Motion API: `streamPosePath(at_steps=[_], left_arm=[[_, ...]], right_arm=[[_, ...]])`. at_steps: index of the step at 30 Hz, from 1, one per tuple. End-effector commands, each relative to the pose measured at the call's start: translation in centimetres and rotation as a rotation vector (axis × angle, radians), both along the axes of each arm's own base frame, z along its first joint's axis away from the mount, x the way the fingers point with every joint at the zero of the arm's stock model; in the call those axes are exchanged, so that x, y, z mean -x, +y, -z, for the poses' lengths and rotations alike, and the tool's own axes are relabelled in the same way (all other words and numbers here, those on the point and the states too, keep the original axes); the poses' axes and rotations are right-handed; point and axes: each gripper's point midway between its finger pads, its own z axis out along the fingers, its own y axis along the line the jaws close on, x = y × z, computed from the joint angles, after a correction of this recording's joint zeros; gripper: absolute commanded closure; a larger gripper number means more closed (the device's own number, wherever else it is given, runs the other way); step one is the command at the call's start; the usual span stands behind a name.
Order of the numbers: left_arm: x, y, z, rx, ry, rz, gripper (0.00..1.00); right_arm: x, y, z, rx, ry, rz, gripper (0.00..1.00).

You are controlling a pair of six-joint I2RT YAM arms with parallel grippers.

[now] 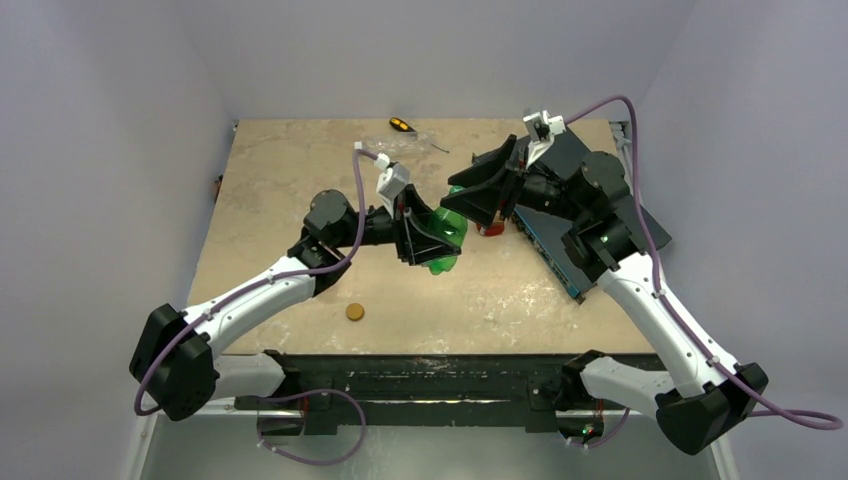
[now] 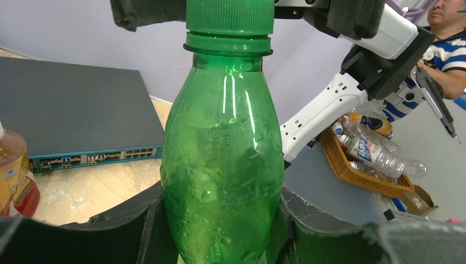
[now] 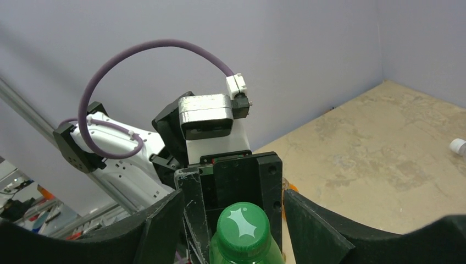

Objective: Screw on the bottle caps
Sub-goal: Screw the bottle cap onto the plastic bottle.

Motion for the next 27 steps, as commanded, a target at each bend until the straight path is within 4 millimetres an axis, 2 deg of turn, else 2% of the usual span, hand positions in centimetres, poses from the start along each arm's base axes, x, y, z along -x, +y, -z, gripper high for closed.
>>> streamPosePath(at_steps=[1,4,7,9,11,15,19,24,25,27], left_arm=[[0.3,0.1,-0.7,0.041,-0.016,0.026,1.0],[0.2,0.0,-0.4,0.044,-0.007,0.028,1.0],[0.1,0.0,-0.4,0.051,0.001,0.026,1.0],[0.0,0.0,-0.5,0.058,0.003,0.025,1.0],[-0.1,-0.1,-0.5,0.059,0.005,0.024,1.0],[-0.2,-0.2,-0.3,0.056,0.014,0.023,1.0],[-0.4,-0.2,-0.1,0.054,0.023,0.014,1.0],[-1.6,-0.3,0.0,0.037,0.023,-0.042,1.0],[-2.1,-0.3,0.1,0.016,0.016,-0.073,1.0],[-3.7,0.0,0.4,-0.031,-0.002,-0.169,1.0]], right_arm=[[1.1,-0.2,-1.4,-0.029,-0.064,-0.026,0.33],[1.2,-0.3,-1.6,-0.032,-0.064,-0.021,0.48],[1.3,-0.2,-1.5,-0.025,-0.058,-0.027,0.57],[1.4,-0.1,-1.3,-0.016,-0.056,-0.03,0.56],[1.5,-0.1,-1.1,-0.01,-0.055,-0.032,0.52],[1.3,-0.1,-0.8,0.002,-0.044,-0.019,0.53],[1.2,-0.1,-0.6,0.008,-0.034,-0.01,0.68],[-0.1,-0.2,0.0,0.048,0.028,0.077,0.96],[-0.6,-0.3,0.3,0.059,0.055,0.116,1.0],[-1.4,-0.2,0.9,0.079,0.107,0.196,1.0]])
